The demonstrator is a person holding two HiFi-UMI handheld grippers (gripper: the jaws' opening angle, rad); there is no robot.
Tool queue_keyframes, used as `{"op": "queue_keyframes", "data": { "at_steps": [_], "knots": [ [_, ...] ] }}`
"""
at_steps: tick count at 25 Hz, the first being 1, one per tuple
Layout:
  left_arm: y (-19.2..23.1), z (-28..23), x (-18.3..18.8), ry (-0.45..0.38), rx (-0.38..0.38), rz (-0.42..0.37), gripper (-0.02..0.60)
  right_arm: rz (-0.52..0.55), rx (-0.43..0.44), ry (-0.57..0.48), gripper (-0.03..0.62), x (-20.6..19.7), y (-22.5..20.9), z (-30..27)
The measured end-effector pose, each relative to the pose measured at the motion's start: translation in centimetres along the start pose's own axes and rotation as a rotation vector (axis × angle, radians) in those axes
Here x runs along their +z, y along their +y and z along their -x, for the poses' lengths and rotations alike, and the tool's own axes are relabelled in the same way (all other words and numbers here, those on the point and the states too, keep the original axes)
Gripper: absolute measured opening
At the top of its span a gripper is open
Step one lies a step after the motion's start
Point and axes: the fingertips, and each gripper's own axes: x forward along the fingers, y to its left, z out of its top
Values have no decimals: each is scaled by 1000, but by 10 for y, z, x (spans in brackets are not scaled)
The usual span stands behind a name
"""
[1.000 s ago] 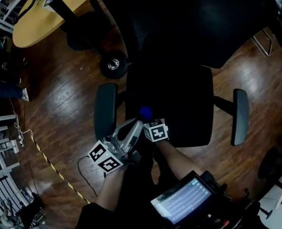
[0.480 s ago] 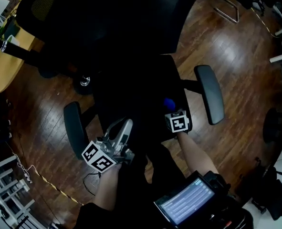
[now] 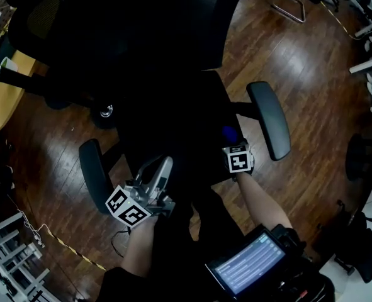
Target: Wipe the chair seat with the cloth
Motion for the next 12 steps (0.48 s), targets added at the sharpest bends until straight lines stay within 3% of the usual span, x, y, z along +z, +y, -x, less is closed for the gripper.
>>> {"op": "queue_keyframes", "data": {
  "at_steps": [4,9,12],
  "knots": [
    [4,17,18,-56,40,-5,-8,67,115,-3,44,6,65,1],
    [4,43,43,-124,91,-25,-8,107,372,32,44,6,215,0],
    [8,59,50,-151,128,-38,-8,95,545,84,44,-14,303,9]
  ]
}}
